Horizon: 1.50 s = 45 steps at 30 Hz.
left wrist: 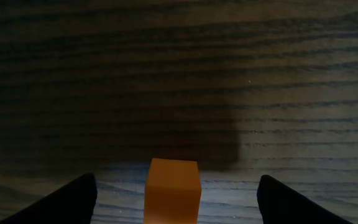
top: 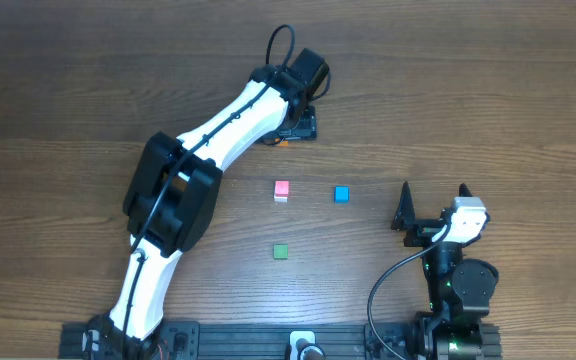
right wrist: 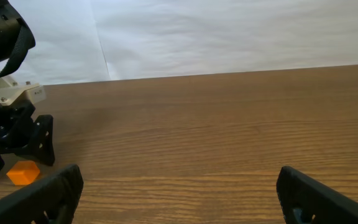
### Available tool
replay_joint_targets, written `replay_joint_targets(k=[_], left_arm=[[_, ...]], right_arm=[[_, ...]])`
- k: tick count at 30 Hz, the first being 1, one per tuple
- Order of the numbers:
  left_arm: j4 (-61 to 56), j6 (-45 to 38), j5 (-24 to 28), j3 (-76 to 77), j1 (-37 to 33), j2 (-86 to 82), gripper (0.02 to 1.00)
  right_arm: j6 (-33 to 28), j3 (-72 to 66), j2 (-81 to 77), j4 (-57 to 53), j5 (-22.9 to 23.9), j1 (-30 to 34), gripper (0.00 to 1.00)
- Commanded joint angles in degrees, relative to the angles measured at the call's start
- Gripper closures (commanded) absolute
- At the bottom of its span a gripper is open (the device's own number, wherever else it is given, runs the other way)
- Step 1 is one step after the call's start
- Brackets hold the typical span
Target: Stack Cubes
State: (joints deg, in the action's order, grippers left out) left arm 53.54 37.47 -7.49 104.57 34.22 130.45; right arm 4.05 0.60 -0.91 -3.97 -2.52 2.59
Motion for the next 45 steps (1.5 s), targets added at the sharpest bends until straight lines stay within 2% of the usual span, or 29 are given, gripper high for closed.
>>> replay_joint_targets(k=[1, 8, 16, 22, 30, 37, 45], left_arm=[[-0.24, -0.61, 1.05, 0.87, -0.04, 2.03, 0.213], [-0.57, -0.59, 2.14, 0.87, 0.09, 3.08, 0.305], [-0.55, -0.59, 2.54, 0.87, 0.07, 3.43, 0.557], [-0.57, -0.55, 2.54, 0.87, 0.07, 3.41, 0.676], [-0.52, -0.59, 2.95, 0.87, 0.04, 1.99, 0.766], [3.28, -0.13, 2.89, 0.87, 0.33, -5.03, 0.803], [9.51, 0.76, 1.40, -1.73, 4.68, -17.40, 0.836]], right_arm=[[-0.31, -0.33, 0.52, -0.07, -0.63, 0.33, 0.007], [-0.33, -0.33, 0.52, -0.07, -0.63, 0.33, 0.009], [-0.33, -0.33, 0.52, -0.09, -0.63, 0.33, 0.009], [-0.33, -0.33, 0.52, -0.09, -0.66, 0.33, 0.009], [-0.33, -0.33, 0.52, -0.07, -0.63, 0.33, 0.009], [-0.31, -0.33, 0.52, -0.07, -0.63, 0.33, 0.009], [-0.33, -0.33, 0.52, -0.07, -0.63, 0.33, 0.009]])
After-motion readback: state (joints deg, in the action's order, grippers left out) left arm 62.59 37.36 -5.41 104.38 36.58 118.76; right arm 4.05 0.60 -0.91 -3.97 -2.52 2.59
